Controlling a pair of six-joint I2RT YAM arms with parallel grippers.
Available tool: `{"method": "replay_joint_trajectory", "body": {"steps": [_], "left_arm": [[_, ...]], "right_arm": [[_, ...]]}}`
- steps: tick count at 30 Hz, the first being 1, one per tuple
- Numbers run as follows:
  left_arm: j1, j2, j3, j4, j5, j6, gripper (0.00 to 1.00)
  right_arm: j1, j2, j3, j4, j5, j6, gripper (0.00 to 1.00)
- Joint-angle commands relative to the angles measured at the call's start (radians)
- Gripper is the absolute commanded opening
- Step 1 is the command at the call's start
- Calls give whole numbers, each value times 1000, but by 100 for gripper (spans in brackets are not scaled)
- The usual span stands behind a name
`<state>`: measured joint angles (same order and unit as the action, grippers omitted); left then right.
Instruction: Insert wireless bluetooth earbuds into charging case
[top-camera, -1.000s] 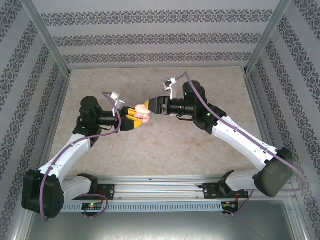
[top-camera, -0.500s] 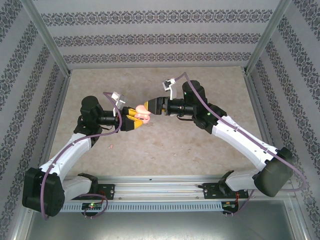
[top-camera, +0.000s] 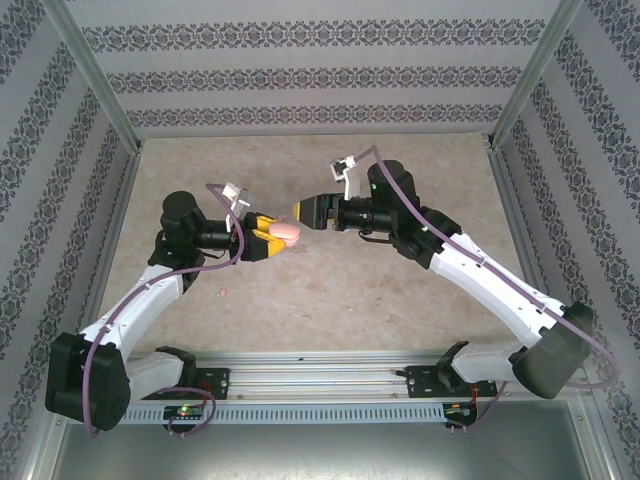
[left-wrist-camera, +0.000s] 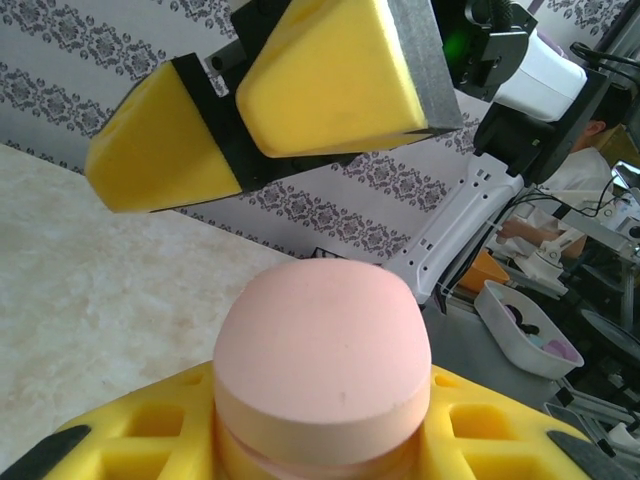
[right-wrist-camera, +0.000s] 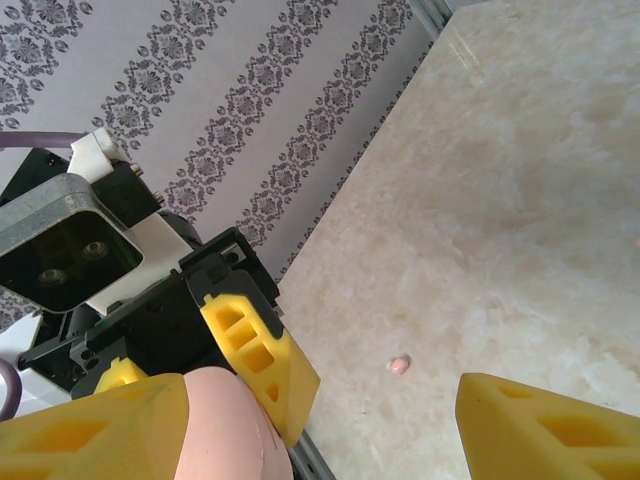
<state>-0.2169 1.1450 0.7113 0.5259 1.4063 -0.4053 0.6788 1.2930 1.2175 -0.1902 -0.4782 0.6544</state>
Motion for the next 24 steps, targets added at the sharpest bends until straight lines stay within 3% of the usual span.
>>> {"method": "replay_joint_trajectory", "body": {"steps": [1,6,13,24], "left_arm": [[15,-1,-7,60,21,0,6],[20,1,-9,68,26,-7,5],[24,0,-13,96,40,-38,5],[23,-2,-7,103,46,-56,5]], "right_arm": [[14,-34,41,-27,37,-31,70],[63,-26,75,-122,27,-183,70],[144,-19,119,-255,108,-410,72],[161,52,196,-324,141,-537,73]]}}
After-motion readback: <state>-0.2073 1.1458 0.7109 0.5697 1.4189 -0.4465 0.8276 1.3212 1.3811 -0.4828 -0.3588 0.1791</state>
